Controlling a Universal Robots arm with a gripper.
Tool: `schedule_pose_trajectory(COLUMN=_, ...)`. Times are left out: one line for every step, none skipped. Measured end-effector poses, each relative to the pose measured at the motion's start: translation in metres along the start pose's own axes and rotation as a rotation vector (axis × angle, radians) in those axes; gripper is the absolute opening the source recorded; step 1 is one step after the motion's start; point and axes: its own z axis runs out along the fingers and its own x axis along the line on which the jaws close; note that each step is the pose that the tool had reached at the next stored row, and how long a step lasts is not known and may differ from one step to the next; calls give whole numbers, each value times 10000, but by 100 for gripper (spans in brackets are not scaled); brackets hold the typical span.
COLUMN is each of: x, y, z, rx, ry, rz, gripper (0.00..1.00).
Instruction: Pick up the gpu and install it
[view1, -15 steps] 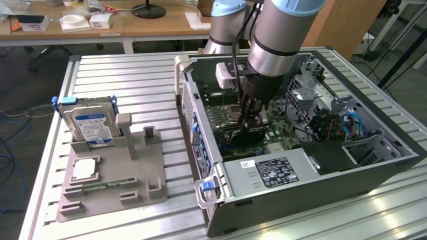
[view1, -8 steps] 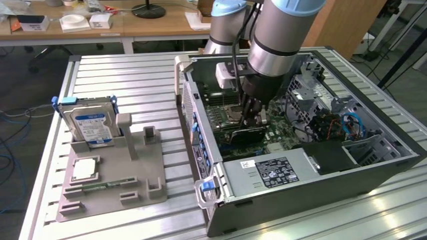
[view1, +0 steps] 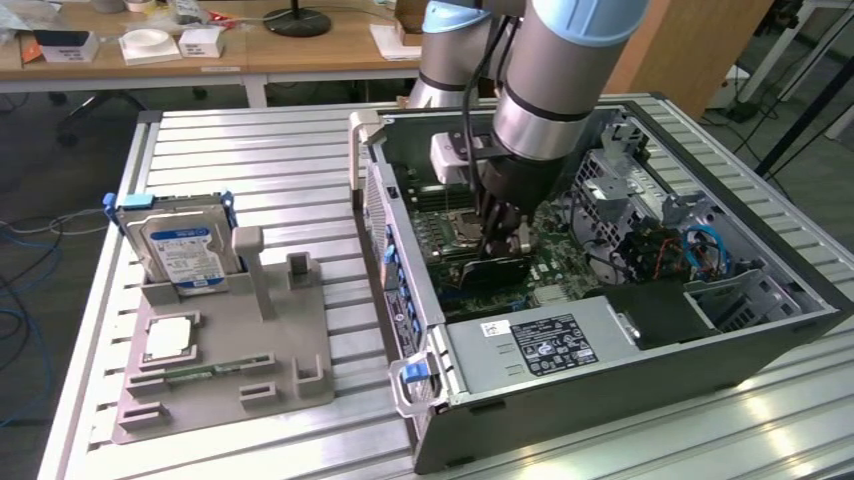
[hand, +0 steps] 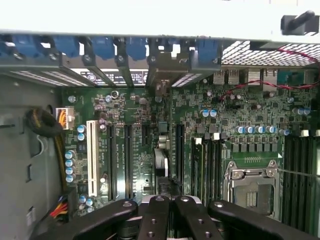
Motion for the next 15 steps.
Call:
schedule_pose_trajectory(x=-7, y=0, z=19, rx=-1, ry=-2, rz=0, gripper=11)
schedule_pose_trajectory(x=-17, y=0, z=38, rx=-2, ry=-2, rz=0, gripper=11)
schedule_pose_trajectory(x=-27, y=0, z=58, rx=-1, ry=-4, rz=-1, gripper=11)
schedule_pose_trajectory(x=-36, y=0, z=76, rx=-2, ry=-1, rz=-1, gripper=11)
schedule_pose_trajectory(x=-39, y=0, z=89, rx=-7, ry=11, rz=-1, gripper=11)
schedule_pose_trajectory(x=-38, y=-1, z=101, rx=-11, ry=18, rz=-3, gripper=11)
schedule_pose_trajectory(x=-38, y=-1, z=112, rx=-12, ry=18, rz=-3, gripper=11)
schedule_pose_trajectory(x=-39, y=-1, z=120, rx=-13, ry=18, rz=-2, gripper=11)
schedule_pose_trajectory(x=-39, y=1, z=119, rx=-13, ry=20, rz=1, gripper=11)
schedule_pose_trajectory(x=-40, y=2, z=120, rx=-11, ry=19, rz=0, gripper=11)
schedule_pose_trajectory(x=-40, y=10, z=121, rx=5, ry=6, rz=-2, gripper=11)
schedule_pose_trajectory(x=-43, y=24, z=109, rx=31, ry=-33, rz=-8, gripper=11)
schedule_pose_trajectory(x=-43, y=63, z=83, rx=44, ry=-56, rz=-8, gripper=11)
schedule_pose_trajectory(x=-46, y=108, z=54, rx=62, ry=-69, rz=-6, gripper=11)
schedule_pose_trajectory(x=-46, y=153, z=24, rx=76, ry=-66, rz=-7, gripper=11)
